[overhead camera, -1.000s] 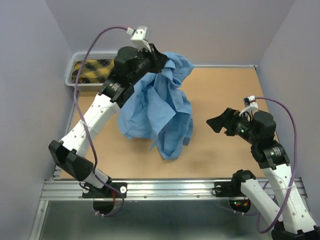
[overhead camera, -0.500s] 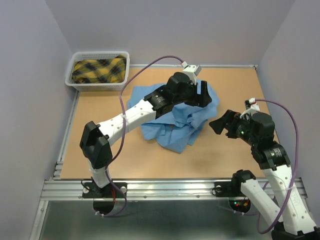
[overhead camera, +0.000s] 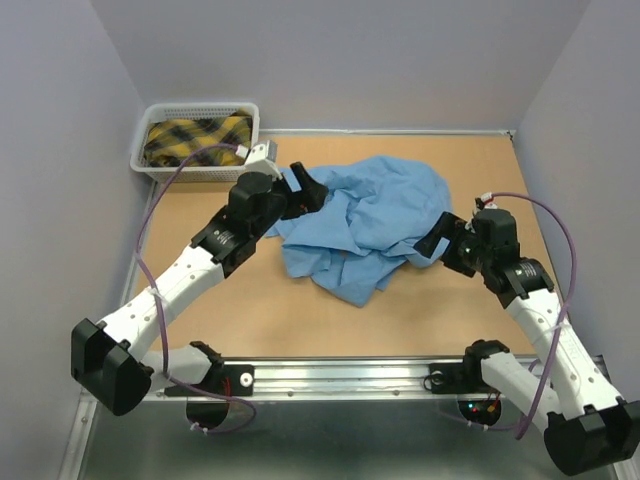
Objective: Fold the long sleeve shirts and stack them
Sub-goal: Move the shirt to the center of the board
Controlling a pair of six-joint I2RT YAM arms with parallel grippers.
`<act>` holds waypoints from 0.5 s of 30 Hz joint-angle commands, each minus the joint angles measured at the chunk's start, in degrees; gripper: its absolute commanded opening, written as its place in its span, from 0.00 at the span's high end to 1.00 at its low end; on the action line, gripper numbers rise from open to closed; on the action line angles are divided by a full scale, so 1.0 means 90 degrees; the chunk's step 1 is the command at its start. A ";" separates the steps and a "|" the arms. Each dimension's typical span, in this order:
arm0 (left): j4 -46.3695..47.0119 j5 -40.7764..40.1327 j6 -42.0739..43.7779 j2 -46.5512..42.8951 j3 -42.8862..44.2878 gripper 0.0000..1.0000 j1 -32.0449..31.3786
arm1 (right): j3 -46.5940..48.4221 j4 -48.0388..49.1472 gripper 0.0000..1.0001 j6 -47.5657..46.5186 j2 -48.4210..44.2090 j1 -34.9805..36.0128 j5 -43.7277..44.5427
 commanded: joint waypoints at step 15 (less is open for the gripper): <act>0.2630 -0.0511 -0.4466 -0.1384 -0.4189 0.05 0.0577 | -0.2698 0.2109 0.07 0.4309 -0.1203 -0.0033 0.1362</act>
